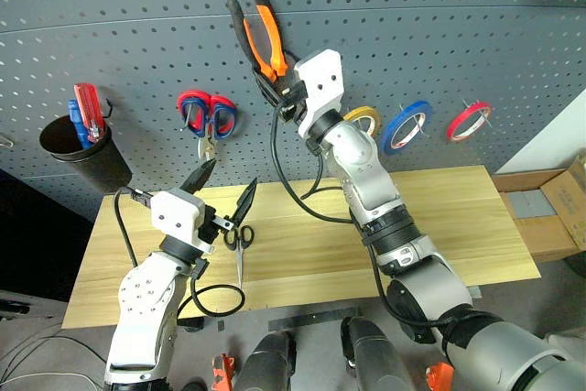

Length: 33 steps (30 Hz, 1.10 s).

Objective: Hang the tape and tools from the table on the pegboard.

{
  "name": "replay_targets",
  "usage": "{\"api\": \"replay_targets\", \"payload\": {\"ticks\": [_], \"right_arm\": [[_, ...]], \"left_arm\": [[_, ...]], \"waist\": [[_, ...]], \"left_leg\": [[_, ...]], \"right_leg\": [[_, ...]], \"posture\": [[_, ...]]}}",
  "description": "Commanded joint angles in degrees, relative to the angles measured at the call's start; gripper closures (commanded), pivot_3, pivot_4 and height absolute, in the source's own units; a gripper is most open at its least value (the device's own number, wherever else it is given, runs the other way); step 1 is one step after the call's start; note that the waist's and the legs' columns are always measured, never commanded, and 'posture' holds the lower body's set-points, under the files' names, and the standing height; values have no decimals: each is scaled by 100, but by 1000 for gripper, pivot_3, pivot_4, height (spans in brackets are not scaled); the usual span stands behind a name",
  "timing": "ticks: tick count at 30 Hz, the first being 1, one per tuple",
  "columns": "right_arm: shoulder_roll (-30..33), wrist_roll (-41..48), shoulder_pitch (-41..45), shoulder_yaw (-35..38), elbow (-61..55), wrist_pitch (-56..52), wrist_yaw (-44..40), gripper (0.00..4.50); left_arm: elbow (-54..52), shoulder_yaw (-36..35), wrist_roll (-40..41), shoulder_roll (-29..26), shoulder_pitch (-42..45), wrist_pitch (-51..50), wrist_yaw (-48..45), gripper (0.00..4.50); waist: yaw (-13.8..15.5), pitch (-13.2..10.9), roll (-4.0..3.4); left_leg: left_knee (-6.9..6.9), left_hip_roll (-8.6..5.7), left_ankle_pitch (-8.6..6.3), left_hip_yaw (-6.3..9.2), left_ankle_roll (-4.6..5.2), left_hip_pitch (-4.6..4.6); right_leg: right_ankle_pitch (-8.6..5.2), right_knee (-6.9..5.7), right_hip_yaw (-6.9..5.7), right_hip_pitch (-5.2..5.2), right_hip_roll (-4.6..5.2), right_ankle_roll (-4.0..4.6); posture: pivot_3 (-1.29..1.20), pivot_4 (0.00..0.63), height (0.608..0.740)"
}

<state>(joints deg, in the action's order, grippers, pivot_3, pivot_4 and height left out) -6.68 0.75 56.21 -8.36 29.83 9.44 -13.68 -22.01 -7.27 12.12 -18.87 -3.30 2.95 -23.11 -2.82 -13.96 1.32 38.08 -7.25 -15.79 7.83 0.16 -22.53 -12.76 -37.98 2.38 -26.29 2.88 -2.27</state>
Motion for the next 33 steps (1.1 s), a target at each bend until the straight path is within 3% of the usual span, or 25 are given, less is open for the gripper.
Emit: {"api": "replay_targets", "payload": {"ticks": [1, 9, 17, 24, 33], "right_arm": [[-184, -118, 96, -26, 15, 488, 180, 2457], [-239, -341, 70, 3, 503, 821, 603, 2457], [-274, -494, -167, -12, 447, 454, 922, 2457], [-253, -376, -234, 49, 337, 375, 1004, 183], [-37, -302, -724, -7, -639, -228, 859, 43]], "left_arm": [[-268, -171, -24, -81, -52, 89, 54, 592], [-345, -212, -41, -104, -135, 86, 81, 592], [-216, -186, -160, -152, -125, 107, 105, 592], [-160, -171, -167, -219, -73, 85, 69, 592], [18, -133, -145, -295, 7, 48, -13, 592]], "waist": [[6, 0, 0], [70, 23, 2], [98, 51, 9], [111, 55, 13], [113, 60, 19]], "left_leg": [[0, 0, 0, 0, 0, 0], [0, 0, 0, -1, 0, 1], [1, 0, 0, -5, -1, 12], [4, 0, 1, -5, -1, 29], [2, 0, 0, -9, 0, 78]], "right_leg": [[0, 0, 0, 0, 0, 0], [0, -1, -1, 0, 0, 0], [0, -5, 2, 8, 0, 1], [8, -9, 1, 23, 0, 11], [12, -3, 0, 66, 1, 13]], "posture": [[42, 187, 740], [56, 185, 740], [48, 191, 740], [41, 197, 740], [25, 199, 740]]}}
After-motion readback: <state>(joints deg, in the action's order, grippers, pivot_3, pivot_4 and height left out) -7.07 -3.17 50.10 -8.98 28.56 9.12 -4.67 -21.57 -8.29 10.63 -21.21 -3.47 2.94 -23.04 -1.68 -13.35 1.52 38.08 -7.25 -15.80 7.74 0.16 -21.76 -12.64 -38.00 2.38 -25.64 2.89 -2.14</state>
